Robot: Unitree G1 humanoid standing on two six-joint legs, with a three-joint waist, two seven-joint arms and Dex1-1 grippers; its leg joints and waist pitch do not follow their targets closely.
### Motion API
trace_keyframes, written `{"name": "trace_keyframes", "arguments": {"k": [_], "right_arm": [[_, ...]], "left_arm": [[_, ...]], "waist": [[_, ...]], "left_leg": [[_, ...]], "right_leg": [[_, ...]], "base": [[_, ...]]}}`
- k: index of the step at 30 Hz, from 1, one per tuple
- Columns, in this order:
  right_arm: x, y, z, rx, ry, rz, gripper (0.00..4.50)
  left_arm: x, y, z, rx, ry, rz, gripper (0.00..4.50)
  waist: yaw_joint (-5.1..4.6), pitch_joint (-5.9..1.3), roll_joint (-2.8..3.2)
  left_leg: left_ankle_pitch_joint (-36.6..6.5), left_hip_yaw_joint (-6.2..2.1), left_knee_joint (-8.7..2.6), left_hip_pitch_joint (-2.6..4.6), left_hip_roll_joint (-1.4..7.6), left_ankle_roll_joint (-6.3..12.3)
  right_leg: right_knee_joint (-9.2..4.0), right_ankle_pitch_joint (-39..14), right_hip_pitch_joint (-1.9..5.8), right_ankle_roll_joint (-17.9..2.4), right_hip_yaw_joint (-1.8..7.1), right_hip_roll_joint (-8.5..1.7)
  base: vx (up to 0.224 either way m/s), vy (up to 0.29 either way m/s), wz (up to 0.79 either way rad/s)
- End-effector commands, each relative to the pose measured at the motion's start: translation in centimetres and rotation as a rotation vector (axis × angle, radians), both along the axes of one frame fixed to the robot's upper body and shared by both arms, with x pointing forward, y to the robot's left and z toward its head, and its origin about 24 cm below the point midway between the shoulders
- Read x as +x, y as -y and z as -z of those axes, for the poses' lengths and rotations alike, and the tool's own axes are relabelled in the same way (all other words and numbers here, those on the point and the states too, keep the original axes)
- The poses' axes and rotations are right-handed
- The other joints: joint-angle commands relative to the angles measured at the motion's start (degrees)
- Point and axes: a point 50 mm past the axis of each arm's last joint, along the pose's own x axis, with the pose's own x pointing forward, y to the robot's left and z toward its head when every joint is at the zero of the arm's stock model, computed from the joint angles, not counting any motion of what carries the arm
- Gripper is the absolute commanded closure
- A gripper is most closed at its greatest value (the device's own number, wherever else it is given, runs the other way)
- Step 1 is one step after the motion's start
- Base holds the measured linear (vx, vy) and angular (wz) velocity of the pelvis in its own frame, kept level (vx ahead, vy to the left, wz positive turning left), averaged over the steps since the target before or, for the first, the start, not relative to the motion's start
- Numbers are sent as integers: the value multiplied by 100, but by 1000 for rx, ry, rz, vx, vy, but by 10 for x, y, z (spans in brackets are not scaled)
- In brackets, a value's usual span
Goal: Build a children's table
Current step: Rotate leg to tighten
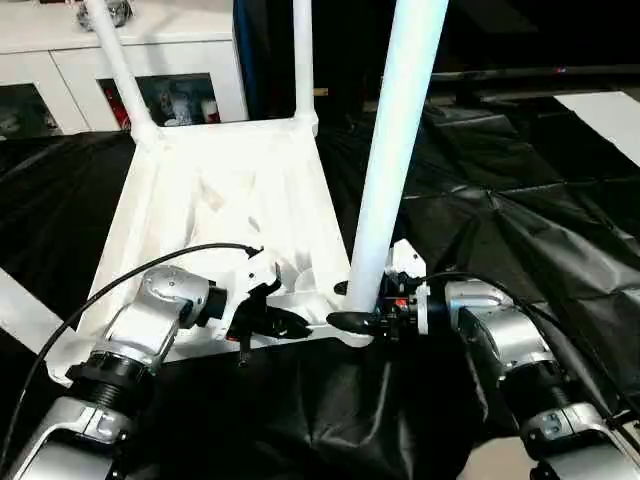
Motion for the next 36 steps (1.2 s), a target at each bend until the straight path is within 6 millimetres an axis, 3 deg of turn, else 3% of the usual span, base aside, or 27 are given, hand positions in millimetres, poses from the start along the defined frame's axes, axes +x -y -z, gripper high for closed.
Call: {"name": "trace_keyframes", "arguments": {"k": [1,4,6,9,11,12,13,15,17,21,26,29,33,36], "right_arm": [[-1,-30,18,-23,-74,100,189],[7,-36,22,-28,-86,252,192],[13,-44,24,-41,-85,375,197],[21,-50,24,-57,-79,522,204],[25,-58,20,-45,-58,593,204],[25,-60,20,-40,-56,592,204],[25,-63,17,-23,-43,565,204],[25,-65,12,21,-26,525,149],[24,-65,6,94,-27,450,127],[23,-60,3,97,-6,376,85],[15,-44,1,69,3,182,79],[9,-35,1,57,-6,79,79],[1,-15,1,25,-25,-58,79],[-1,-7,0,14,-47,-99,79]], "left_arm": [[12,37,-15,-97,118,-20,450],[22,45,-18,-109,163,-114,450],[30,54,-19,-103,195,-189,450],[35,64,-20,-97,223,-251,450],[40,72,-21,-102,246,-311,450],[40,73,-21,-104,246,-316,450],[40,75,-22,-108,249,-309,450],[38,78,-22,-120,248,-288,450],[34,78,-22,-138,240,-229,450],[30,74,-22,-157,224,-172,450],[22,63,-20,-153,196,-79,450],[19,59,-19,-146,191,-28,450],[11,49,-18,-137,138,70,450],[6,44,-18,-135,97,116,450]], "waist": [[-46,-298,-74],[-108,-287,-86],[-182,-284,-80],[-239,-289,-79],[-256,-291,-78],[-231,-300,-90],[-223,-310,-75],[-212,-327,-80],[-208,-339,-76],[-198,-354,-73],[-183,-359,-60],[-148,-354,-63],[-31,-340,-67],[-22,-333,-57]], "left_leg": [[-1806,-276,-467,190,518,-112],[-1987,-318,-482,200,505,-251],[-2098,-336,-517,176,506,-347],[-2198,-319,-491,204,485,-355],[-2172,-319,-485,201,480,-339],[-2013,-305,-466,189,474,-240],[-1954,-302,-468,181,477,-207],[-1738,-281,-466,160,485,-110],[-1556,-267,-448,127,470,32],[-1287,-258,-429,108,483,196],[-1163,-239,-408,99,500,332],[-1230,-230,-405,105,502,334],[-1413,-233,-420,142,534,221],[-1468,-231,-431,151,536,169]], "right_leg": [[-524,-2101,99,-1149,363,-598],[-577,-2572,98,-977,357,-611],[-574,-2519,92,-903,353,-592],[-587,-2434,50,-940,373,-597],[-595,-2414,61,-949,371,-594],[-599,-2252,85,-961,378,-600],[-585,-2142,94,-976,376,-594],[-541,-1698,116,-1049,373,-567],[-501,-1338,162,-1154,366,-568],[-456,-980,187,-1291,346,-556],[-409,-682,204,-1443,323,-527],[-417,-796,205,-1441,319,-526],[-447,-1250,174,-1349,335,-552],[-448,-1248,150,-1367,342,-544]], "base": [[0,0,0],[0,0,0],[0,0,0],[0,0,0],[0,0,0],[0,0,0],[0,0,0],[0,0,0],[0,0,0],[0,0,0],[0,0,0],[0,0,0],[0,0,0],[0,0,0]]}}
